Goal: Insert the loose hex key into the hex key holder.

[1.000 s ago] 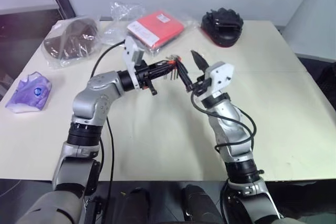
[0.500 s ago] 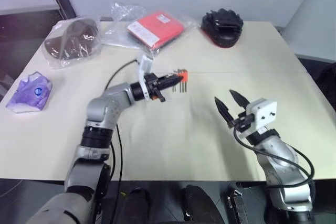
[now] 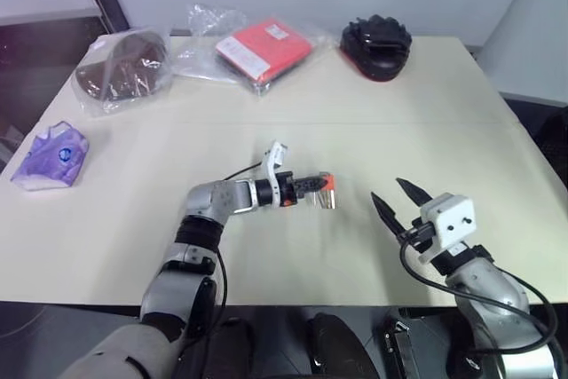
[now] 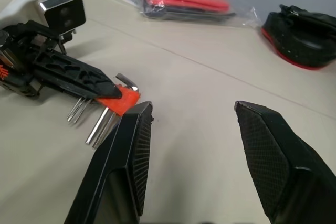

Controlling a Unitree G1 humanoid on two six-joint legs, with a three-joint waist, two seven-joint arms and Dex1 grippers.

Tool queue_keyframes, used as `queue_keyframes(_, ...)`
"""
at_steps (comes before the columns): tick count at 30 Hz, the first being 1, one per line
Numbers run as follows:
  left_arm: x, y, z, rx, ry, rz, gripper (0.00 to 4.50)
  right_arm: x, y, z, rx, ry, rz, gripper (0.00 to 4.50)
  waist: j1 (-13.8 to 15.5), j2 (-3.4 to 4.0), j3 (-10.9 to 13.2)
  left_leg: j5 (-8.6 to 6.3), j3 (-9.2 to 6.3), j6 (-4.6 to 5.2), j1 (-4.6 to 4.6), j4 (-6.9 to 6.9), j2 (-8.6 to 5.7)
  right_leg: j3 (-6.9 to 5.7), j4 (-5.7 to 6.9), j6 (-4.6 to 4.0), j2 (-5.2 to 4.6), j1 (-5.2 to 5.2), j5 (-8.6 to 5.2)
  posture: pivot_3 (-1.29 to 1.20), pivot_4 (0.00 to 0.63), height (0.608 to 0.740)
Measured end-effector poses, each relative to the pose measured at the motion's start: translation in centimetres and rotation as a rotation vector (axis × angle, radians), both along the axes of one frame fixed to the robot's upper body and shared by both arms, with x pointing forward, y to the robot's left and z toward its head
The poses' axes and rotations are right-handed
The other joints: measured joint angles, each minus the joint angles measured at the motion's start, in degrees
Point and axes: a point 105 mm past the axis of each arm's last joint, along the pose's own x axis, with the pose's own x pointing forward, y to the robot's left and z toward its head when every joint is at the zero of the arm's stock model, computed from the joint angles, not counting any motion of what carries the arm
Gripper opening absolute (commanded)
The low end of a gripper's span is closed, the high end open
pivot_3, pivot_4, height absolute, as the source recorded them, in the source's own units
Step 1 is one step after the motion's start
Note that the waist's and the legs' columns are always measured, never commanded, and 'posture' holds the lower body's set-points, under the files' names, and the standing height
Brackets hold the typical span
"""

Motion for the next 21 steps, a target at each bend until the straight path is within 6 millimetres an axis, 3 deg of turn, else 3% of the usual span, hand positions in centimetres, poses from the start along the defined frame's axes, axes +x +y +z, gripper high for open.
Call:
queue_keyframes(4, 0.2, 0.6, -0.6, 0.044, -0.005, 0.000, 1.66, 0.0, 0.1, -0.1, -0.010, -0.001, -0.007, 2.63, -0.1, 0.00, 0.0, 0.00, 0.00, 0.00, 0.05, -0.01, 0.00, 0.00, 0.00, 0.00, 0.01, 0.03, 0.00, 0.00, 0.150, 0.740)
queue_keyframes(9, 0.2, 1.6, 0.5, 0.050, -0.074, -0.022, 4.30, -0.1, 0.2, -0.1, -0.017, 0.000, -0.003, 2.63, -0.1, 0.00, 0.0, 0.00, 0.00, -0.01, 0.04, -0.01, 0.01, 0.00, 0.00, 0.00, 0.00, 0.04, 0.00, 0.00, 0.150, 0.740)
queue_keyframes(16, 1.1, 5.5, 1.8, 0.177, -0.294, 0.032, 4.44, -0.4, -0.5, -1.1, -0.145, 0.098, 0.067, 2.63, 0.0, 0.01, 0.0, 0.00, 0.00, -0.01, 0.04, -0.02, 0.02, 0.01, 0.00, -0.01, -0.01, 0.03, 0.00, 0.00, 0.150, 0.740)
queue_keyframes(21, 0.6, 7.4, 4.7, 0.212, -0.476, -0.001, 4.44, -1.1, -1.8, -1.4, -0.253, 0.208, 0.144, 2.63, 1.2, 0.01, 0.0, 0.00, 0.05, -0.01, 0.04, 0.01, 0.00, 0.03, -0.06, 0.00, -0.03, 0.06, 0.00, 0.00, 0.150, 0.740)
